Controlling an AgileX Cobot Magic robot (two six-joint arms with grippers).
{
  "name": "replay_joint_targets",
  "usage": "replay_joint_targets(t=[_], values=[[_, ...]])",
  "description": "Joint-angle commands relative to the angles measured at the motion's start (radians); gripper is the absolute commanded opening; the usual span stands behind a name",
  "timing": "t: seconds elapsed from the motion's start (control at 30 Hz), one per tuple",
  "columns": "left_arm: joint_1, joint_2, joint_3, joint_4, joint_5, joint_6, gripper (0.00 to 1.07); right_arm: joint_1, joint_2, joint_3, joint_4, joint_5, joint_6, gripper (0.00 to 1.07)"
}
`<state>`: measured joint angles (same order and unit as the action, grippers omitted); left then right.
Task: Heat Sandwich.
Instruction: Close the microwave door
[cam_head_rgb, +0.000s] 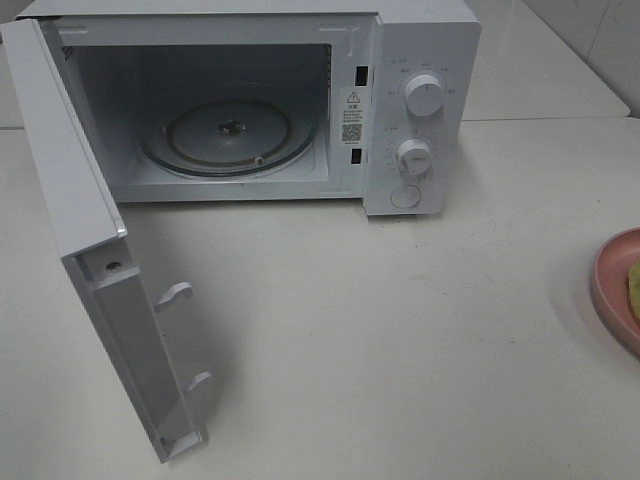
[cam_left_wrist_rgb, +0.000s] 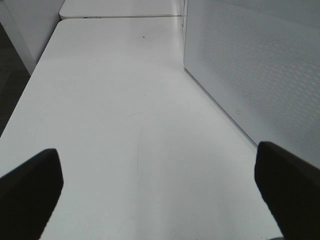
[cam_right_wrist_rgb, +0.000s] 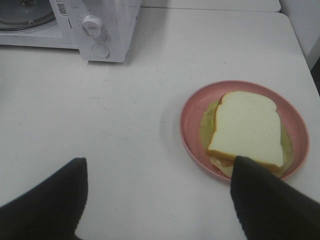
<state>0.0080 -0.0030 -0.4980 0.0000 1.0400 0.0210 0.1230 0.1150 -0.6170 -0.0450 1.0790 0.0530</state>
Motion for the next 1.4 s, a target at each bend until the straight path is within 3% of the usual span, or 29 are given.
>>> replay_joint_targets(t=[0.03, 0.17, 1.4], values=[[0.003, -0.026, 0.003, -0.006, -0.004, 0.000, 1.00, -0.033, -0.049, 0.052, 0.004, -0.002, 0.006, 0.76], [0.003, -0.026, 0.003, -0.006, -0.004, 0.000, 1.00, -0.055, -0.094, 0.111, 0.007, -0.042, 0.012, 0.76], [0.003, -0.023, 0.003, -0.005, -0.004, 0.000, 1.00, -0.055, -0.145, 0.112, 0.014, -0.042, 0.006, 0.75]])
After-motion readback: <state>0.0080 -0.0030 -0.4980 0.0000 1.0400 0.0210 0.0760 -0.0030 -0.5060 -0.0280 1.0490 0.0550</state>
